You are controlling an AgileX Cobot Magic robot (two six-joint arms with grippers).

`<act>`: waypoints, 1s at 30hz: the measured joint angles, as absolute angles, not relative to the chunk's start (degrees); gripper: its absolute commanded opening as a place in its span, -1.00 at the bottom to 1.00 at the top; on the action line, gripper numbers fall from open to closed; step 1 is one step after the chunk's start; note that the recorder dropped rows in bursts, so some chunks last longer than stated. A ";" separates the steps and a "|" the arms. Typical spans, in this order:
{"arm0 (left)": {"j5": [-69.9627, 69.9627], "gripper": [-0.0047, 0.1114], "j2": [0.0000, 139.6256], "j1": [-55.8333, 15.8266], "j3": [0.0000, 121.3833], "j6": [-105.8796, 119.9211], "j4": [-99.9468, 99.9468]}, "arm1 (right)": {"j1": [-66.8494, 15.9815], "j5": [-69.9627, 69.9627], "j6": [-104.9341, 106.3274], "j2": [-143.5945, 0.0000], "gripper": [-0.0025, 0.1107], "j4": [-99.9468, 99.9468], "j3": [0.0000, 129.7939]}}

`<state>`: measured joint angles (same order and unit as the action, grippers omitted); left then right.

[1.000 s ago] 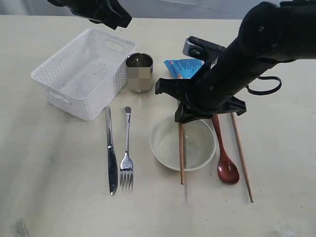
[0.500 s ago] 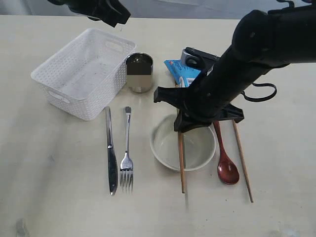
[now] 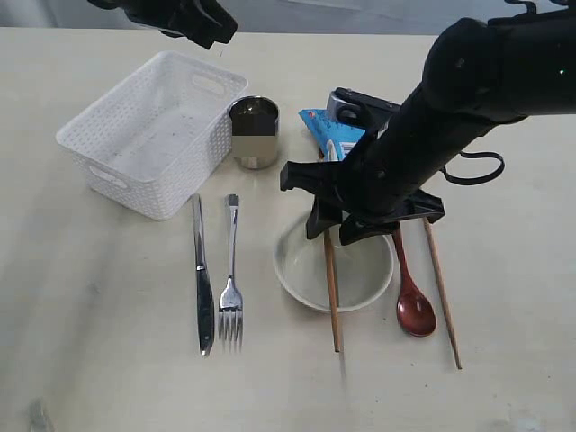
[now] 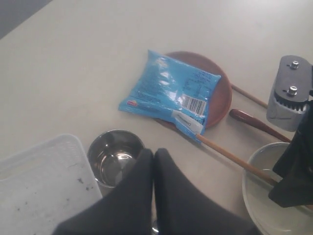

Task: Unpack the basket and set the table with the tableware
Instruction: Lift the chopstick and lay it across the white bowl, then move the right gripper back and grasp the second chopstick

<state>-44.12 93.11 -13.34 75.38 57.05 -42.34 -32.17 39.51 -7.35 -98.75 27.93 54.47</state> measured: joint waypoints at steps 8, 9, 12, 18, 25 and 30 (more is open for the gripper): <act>-44.12 -0.92 93.11 -13.34 75.38 57.05 -42.34 | -32.17 41.57 -7.35 -98.25 -0.19 27.38 55.89; -44.12 -0.92 93.11 -13.34 75.38 57.05 -42.34 | -32.17 42.84 -7.35 -97.61 -0.19 26.30 56.69; -44.01 -0.92 93.11 -13.34 75.38 56.81 -42.34 | -32.17 46.19 -8.37 -94.54 -0.19 21.43 59.19; -44.01 -0.92 93.11 -13.34 75.38 56.40 -42.34 | -32.17 49.22 -22.37 -87.09 -0.19 -0.43 59.65; -44.01 -0.92 93.11 -13.34 75.38 56.10 -42.34 | -27.97 47.95 -29.10 -87.44 -0.19 -9.38 54.51; -44.01 -0.92 93.11 -13.34 75.38 55.98 -42.34 | -24.12 44.20 -28.88 -90.97 -0.19 -9.88 49.06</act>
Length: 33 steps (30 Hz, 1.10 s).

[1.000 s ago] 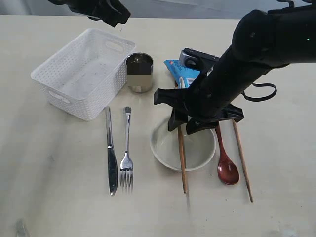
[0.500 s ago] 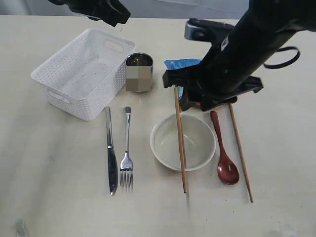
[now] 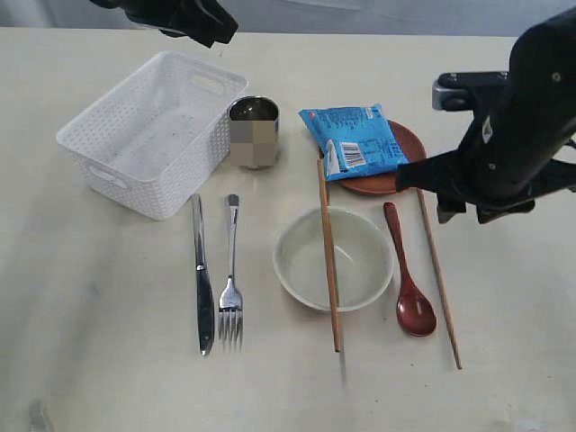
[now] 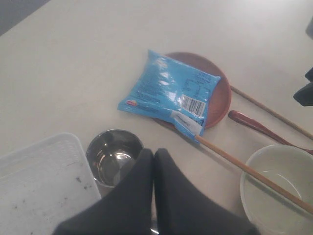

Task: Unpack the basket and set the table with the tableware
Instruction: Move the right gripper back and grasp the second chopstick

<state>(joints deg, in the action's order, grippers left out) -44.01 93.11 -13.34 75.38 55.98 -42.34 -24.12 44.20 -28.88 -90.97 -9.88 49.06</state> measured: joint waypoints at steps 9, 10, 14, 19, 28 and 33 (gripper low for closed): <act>-44.01 -0.92 93.11 -13.34 75.38 55.98 -42.34 | -23.78 36.56 -28.11 -96.63 -0.19 -8.80 46.50; -44.01 -0.92 93.11 -13.34 75.38 55.98 -42.34 | -23.78 36.38 -28.11 -97.32 -0.19 -8.69 46.50; -44.01 -0.92 93.11 -13.34 75.38 55.98 -42.34 | -23.78 35.63 -27.73 -99.42 -0.19 -8.70 46.50; -44.01 -0.92 93.11 -13.34 75.38 55.98 -42.34 | -23.78 33.65 -27.57 -100.66 -0.19 -8.70 46.50; -44.01 -0.92 93.11 -13.34 75.38 55.98 -42.34 | -23.78 33.04 -27.30 -102.16 -0.22 -8.57 46.11; -44.01 -0.92 93.11 -13.34 75.38 55.98 -42.34 | -23.78 32.91 -27.30 -102.28 -0.72 -7.65 46.11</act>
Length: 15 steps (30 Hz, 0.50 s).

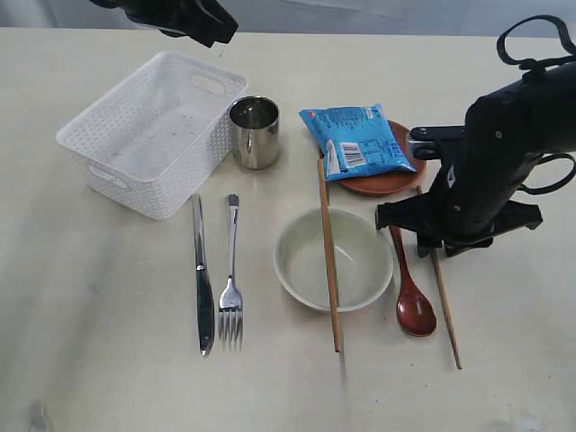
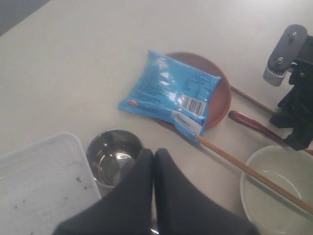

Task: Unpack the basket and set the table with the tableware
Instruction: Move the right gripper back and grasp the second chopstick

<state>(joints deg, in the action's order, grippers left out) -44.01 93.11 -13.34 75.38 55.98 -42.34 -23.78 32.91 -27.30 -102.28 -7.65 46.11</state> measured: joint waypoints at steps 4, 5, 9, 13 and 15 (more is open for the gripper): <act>-44.01 -0.92 93.11 -13.34 75.38 55.98 -42.34 | -23.78 32.91 -27.61 -102.28 -0.96 -6.97 46.11; -44.01 -0.92 93.11 -13.34 75.38 55.98 -42.34 | -23.78 32.91 -27.77 -102.28 -0.96 -6.97 46.11; -44.01 -0.92 93.11 -13.34 75.38 55.98 -42.34 | -23.78 33.07 -28.80 -102.28 -0.96 -6.97 46.11; -44.01 -0.92 93.11 -13.34 75.38 55.98 -42.34 | -23.78 37.83 -28.79 -101.23 -0.96 -7.94 46.62; -44.01 -0.92 93.11 -13.34 75.38 55.98 -42.34 | -23.78 42.08 -28.79 -99.20 -0.96 -8.76 47.48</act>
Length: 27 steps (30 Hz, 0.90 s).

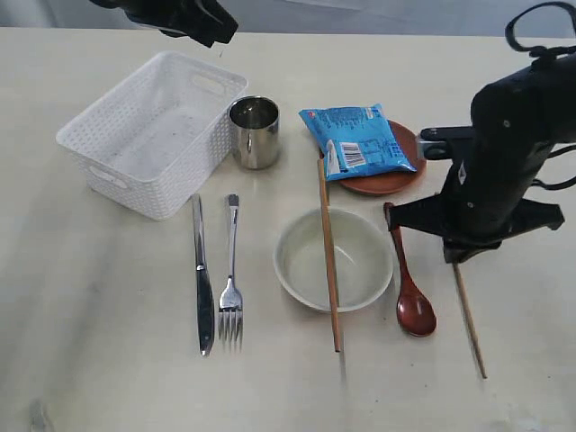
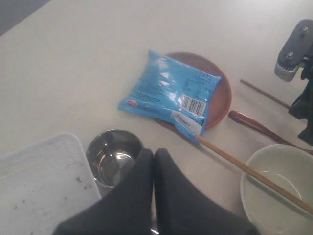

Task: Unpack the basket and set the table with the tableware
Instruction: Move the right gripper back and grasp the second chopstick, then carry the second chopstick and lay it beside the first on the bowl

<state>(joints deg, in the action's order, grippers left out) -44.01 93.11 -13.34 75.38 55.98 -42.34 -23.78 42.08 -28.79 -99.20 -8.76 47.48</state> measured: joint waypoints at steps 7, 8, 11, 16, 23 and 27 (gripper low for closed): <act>-44.01 -0.92 93.11 -13.34 75.38 55.75 -42.34 | -24.95 45.97 -28.81 -87.60 -0.96 -6.52 49.87; -44.01 -0.92 93.11 -13.34 75.38 55.75 -42.34 | -25.46 45.51 -28.76 -86.69 -0.96 -5.65 49.87; -44.01 -0.92 93.11 -13.34 75.38 55.75 -42.34 | -27.76 43.52 -28.47 -85.35 -0.96 -2.93 49.87; -44.01 -0.92 93.11 -13.34 75.38 55.75 -42.34 | -32.08 37.82 -27.90 -86.95 -0.96 1.92 49.87; -44.01 -0.92 93.11 -13.34 75.38 55.75 -42.34 | -35.32 33.17 -27.11 -91.45 -0.96 5.19 49.87; -44.01 -0.92 93.11 -13.34 75.38 55.65 -42.34 | -35.55 33.05 -27.01 -93.14 -0.96 6.14 49.87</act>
<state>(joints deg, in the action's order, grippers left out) -44.01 93.11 -13.34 75.38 55.65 -42.34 -35.55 33.05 -27.01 -93.14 6.14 49.87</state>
